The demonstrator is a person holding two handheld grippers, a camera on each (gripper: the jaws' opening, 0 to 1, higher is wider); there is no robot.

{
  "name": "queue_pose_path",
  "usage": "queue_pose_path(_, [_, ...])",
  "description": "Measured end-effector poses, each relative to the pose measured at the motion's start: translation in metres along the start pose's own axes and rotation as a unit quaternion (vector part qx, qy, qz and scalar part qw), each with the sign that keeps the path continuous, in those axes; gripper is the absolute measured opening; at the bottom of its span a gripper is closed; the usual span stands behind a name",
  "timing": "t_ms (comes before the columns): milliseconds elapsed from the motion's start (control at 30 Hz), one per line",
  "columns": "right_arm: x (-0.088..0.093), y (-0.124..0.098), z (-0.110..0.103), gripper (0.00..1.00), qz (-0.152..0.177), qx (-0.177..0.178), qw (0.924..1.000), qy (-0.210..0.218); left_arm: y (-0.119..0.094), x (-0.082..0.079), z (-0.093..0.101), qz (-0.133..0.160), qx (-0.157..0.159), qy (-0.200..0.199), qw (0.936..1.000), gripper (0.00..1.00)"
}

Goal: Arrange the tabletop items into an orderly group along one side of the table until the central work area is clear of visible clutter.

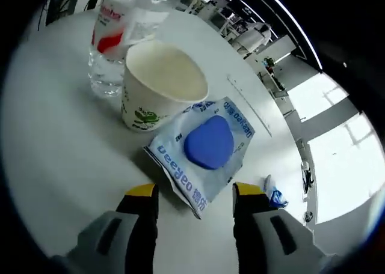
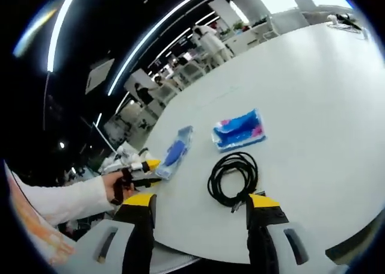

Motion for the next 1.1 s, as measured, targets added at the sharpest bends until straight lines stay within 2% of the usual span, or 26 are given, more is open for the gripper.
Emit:
queue_pose_path(100, [0.0, -0.001, 0.0, 0.61, 0.002, 0.002, 1.0, 0.002, 0.003, 0.0, -0.001, 0.003, -0.002, 0.001, 1.0, 0.37])
queue_pose_path(200, [0.0, 0.0, -0.001, 0.61, 0.002, 0.001, 1.0, 0.001, 0.007, 0.0, -0.006, 0.003, -0.015, 0.001, 0.9999, 0.23])
queue_pose_path(300, [0.001, 0.002, -0.003, 0.61, 0.0, 0.001, 1.0, 0.0, 0.011, 0.01, -0.011, -0.029, -0.013, -0.02, 0.9993, 0.06])
queue_pose_path(467, [0.005, 0.007, -0.003, 0.61, -0.006, -0.001, 1.0, 0.002, 0.008, 0.012, -0.008, -0.019, 0.009, -0.073, 0.9971, 0.0])
queue_pose_path(600, [0.011, 0.015, -0.007, 0.6, -0.013, -0.007, 0.9999, 0.003, -0.001, 0.013, -0.009, -0.017, 0.021, -0.085, 0.996, 0.0])
queue_pose_path(733, [0.019, 0.031, -0.018, 0.59, -0.025, -0.029, 0.9991, 0.016, -0.014, 0.02, -0.012, -0.024, 0.045, -0.093, 0.9944, 0.0])
queue_pose_path(833, [0.026, 0.046, -0.031, 0.59, -0.038, -0.05, 0.9977, 0.027, -0.025, 0.025, -0.01, -0.028, 0.067, -0.103, 0.992, 0.0])
queue_pose_path(900, [0.032, 0.058, -0.043, 0.59, -0.045, -0.072, 0.995, 0.052, -0.032, 0.027, -0.009, -0.026, 0.081, -0.107, 0.9906, 0.0])
queue_pose_path(1000, [0.043, 0.077, -0.063, 0.6, -0.059, -0.108, 0.9879, 0.095, -0.044, 0.029, -0.005, -0.025, 0.114, -0.128, 0.985, 0.0])
queue_pose_path(1033, [0.049, 0.086, -0.075, 0.6, -0.078, -0.123, 0.985, 0.092, -0.048, 0.031, -0.002, -0.028, 0.127, -0.132, 0.9828, 0.0])
queue_pose_path(1100, [0.064, 0.099, -0.095, 0.61, -0.124, -0.158, 0.9783, 0.051, -0.059, 0.036, 0.001, -0.028, 0.141, -0.129, 0.9812, 0.0])
Point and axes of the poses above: the point that each gripper's makers call its tool centre point, and the gripper's own axes: y roughly forward along the fingers, z roughly to its right, x roughly out of its underside, the point moved 5 cm from there along -y, roughly backward along the fingers, and after that the axes turned 3 degrees about y, right-handed, at the moved point
